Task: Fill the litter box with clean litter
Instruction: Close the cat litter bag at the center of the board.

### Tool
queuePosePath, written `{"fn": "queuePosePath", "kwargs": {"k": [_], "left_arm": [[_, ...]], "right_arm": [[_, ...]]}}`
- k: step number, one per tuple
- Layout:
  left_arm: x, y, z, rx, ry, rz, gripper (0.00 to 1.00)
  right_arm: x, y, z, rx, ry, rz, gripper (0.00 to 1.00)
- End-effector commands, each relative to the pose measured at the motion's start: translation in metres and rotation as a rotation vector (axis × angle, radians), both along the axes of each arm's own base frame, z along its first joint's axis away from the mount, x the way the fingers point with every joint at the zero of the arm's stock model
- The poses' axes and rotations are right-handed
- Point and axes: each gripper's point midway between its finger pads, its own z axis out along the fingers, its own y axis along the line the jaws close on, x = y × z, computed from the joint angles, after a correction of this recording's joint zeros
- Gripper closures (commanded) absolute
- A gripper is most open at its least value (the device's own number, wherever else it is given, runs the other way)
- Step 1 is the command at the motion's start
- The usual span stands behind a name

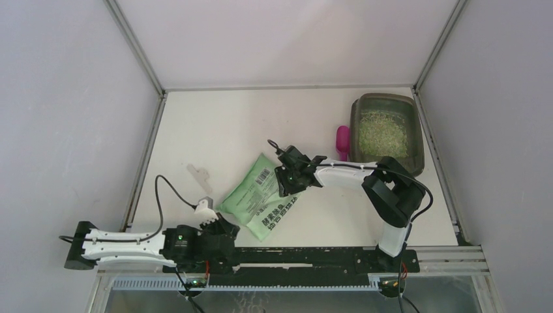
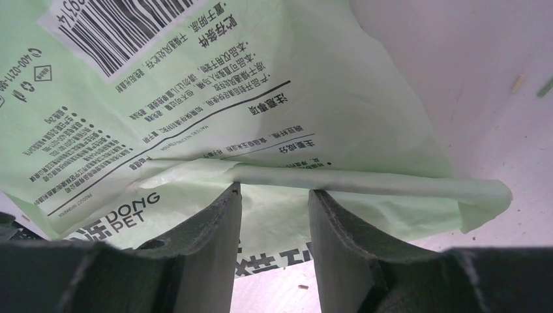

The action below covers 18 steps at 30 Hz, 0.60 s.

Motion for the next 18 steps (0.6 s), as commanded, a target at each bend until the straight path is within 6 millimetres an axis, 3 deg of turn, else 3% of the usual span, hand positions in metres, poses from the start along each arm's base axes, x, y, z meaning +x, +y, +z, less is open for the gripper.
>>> {"fn": "queuePosePath", "kwargs": {"k": [1,8,13,18], "left_arm": [[0.005,0.014,-0.011,0.032,-0.005,0.067,0.82],[0.018,0.041,-0.004,0.089,-0.052,0.182,0.68],[0.029,0.046,-0.007,0.089,-0.060,0.207,0.75],[0.040,0.034,-0.029,0.101,-0.001,0.155,0.78]], "right_arm": [[-0.003,-0.014,-0.022,-0.076,0.039,-0.029,0.50],[-0.012,-0.027,-0.026,-0.110,0.062,-0.057,0.50],[-0.020,-0.036,-0.024,-0.109,0.070,-0.084,0.49],[-0.026,-0.045,-0.025,-0.111,0.082,-0.103,0.49]]}}
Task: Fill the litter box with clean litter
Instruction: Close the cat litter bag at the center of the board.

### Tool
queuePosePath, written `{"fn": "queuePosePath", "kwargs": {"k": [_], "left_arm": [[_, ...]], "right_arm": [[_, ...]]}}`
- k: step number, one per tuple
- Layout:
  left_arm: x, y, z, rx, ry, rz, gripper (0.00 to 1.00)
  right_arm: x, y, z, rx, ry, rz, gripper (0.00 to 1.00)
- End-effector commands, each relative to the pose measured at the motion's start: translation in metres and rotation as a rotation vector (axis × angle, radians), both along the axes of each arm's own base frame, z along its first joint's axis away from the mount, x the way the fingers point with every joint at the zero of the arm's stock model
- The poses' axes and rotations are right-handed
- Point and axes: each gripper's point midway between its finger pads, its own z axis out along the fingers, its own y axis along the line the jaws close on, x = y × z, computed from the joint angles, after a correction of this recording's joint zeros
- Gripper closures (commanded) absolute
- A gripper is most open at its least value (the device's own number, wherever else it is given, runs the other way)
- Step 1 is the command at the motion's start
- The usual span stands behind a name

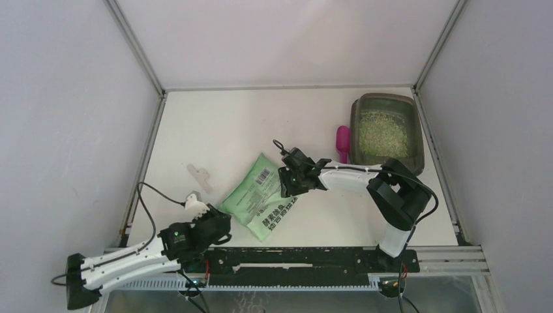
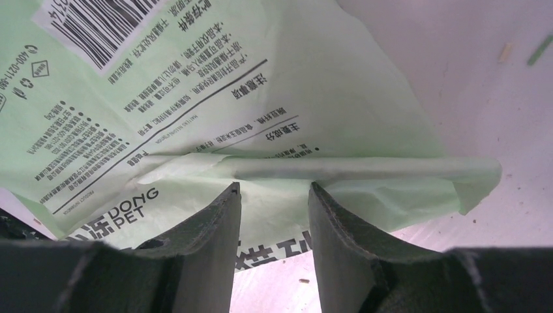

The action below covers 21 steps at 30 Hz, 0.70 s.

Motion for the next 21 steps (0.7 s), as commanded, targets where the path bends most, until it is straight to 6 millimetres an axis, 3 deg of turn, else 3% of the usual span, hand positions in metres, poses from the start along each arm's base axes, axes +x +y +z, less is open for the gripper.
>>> {"fn": "queuePosePath", "kwargs": {"k": [1,9,16,21], "left_arm": [[0.007,-0.006,-0.025,0.089,0.036,-0.111,0.79],[0.032,-0.026,-0.014,0.168,0.077,-0.147,0.76],[0.068,-0.035,-0.001,0.177,0.072,-0.166,0.81],[0.100,-0.060,0.005,0.216,0.087,-0.235,0.84]], "right_arm": [[-0.023,-0.040,-0.025,-0.132,0.085,-0.047,0.49],[-0.028,-0.049,-0.026,-0.108,0.104,-0.071,0.49],[-0.025,-0.059,-0.024,-0.094,0.111,-0.111,0.49],[-0.015,-0.073,-0.018,-0.083,0.108,-0.173,0.49]]}}
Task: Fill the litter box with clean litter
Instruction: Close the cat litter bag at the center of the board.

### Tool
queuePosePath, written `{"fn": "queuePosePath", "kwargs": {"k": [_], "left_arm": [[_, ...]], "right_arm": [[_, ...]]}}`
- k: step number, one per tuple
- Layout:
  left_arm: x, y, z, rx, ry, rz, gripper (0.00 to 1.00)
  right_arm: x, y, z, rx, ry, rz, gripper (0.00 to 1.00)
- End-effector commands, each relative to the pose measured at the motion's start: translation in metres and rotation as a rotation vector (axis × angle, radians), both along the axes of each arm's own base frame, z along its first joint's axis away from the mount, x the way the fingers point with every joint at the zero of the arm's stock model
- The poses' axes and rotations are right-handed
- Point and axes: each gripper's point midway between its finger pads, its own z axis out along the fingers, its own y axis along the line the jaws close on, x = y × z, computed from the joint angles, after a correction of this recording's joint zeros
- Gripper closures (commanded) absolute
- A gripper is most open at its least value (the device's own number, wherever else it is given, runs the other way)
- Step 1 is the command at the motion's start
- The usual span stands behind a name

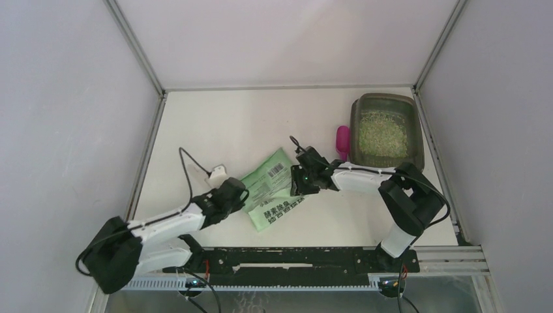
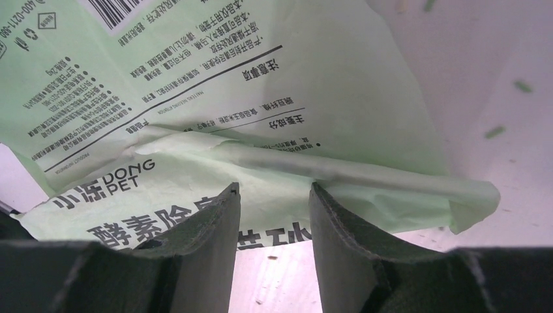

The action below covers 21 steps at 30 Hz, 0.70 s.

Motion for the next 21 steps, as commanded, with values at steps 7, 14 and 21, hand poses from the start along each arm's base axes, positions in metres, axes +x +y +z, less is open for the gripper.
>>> {"fn": "queuePosePath", "kwargs": {"k": [7,14,21], "left_arm": [[0.076,-0.076,0.023,-0.003,-0.033,-0.209,0.89],[0.111,-0.094,0.047,0.043,-0.097,-0.270,0.86],[0.091,-0.075,0.091,0.040,-0.098,-0.256,0.86]], "right_arm": [[-0.006,-0.067,-0.007,-0.124,0.065,-0.130,0.48],[-0.004,-0.077,0.004,-0.097,0.054,-0.159,0.48],[-0.011,-0.052,0.012,-0.058,0.035,-0.055,0.47]]}}
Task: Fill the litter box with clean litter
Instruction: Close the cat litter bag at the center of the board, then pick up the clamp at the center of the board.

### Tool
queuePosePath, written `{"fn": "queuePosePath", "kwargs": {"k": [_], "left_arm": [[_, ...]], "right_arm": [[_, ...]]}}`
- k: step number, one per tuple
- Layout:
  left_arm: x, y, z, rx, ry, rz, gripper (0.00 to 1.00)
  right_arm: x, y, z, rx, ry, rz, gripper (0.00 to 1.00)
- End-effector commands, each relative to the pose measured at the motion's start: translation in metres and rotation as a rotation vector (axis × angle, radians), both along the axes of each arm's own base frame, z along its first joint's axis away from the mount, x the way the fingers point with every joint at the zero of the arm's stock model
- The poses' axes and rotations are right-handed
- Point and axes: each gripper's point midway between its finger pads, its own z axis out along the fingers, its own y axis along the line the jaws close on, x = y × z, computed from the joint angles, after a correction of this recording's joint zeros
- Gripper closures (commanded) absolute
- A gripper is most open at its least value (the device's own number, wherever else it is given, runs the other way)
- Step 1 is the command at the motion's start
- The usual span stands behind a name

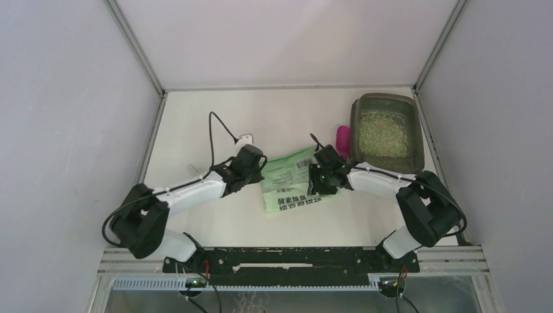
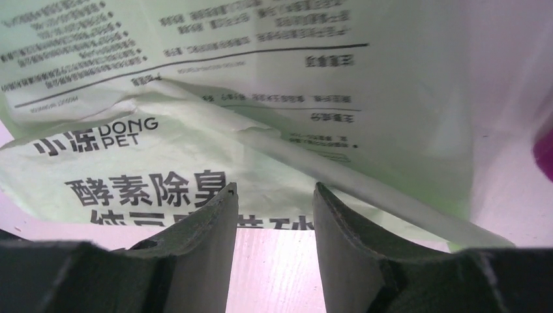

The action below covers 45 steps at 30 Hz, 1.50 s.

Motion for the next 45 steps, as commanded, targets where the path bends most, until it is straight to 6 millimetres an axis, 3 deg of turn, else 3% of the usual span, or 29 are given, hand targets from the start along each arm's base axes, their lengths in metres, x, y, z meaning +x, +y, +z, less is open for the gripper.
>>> {"fn": "queuePosePath", "kwargs": {"k": [1,6,8,11,17,21,22,25,30,45], "left_arm": [[-0.006,0.007,0.057,-0.058,-0.073,-0.005,0.86],[-0.026,0.010,0.078,-0.134,-0.082,-0.028,0.86],[-0.029,0.027,0.081,-0.095,-0.106,0.021,0.84],[-0.032,0.055,0.077,-0.071,-0.114,0.093,0.71],[-0.028,0.108,0.061,-0.083,-0.080,0.306,0.57],[-0.020,0.149,0.067,-0.034,-0.043,0.483,0.26],[-0.017,0.154,0.069,-0.029,-0.027,0.502,0.24],[-0.005,0.171,0.070,-0.018,0.021,0.558,0.25],[0.016,0.185,0.068,0.052,0.086,0.589,0.40],[0.023,0.202,0.015,0.213,0.256,0.669,0.39]], "right_arm": [[-0.010,0.018,0.006,-0.002,-0.013,0.105,0.47],[-0.012,0.034,0.006,-0.023,-0.022,0.145,0.48],[-0.011,0.037,0.007,-0.028,-0.019,0.151,0.48],[-0.011,0.038,0.009,-0.039,-0.022,0.156,0.48],[-0.014,0.040,0.014,-0.028,-0.024,0.162,0.48],[-0.015,0.041,0.015,-0.025,-0.024,0.172,0.48],[-0.015,0.042,0.016,-0.021,-0.025,0.176,0.48],[-0.016,0.042,0.014,-0.021,-0.023,0.181,0.48],[-0.018,0.049,0.017,0.021,-0.029,0.190,0.48],[-0.028,0.065,0.006,0.100,-0.003,0.230,0.48]]}}
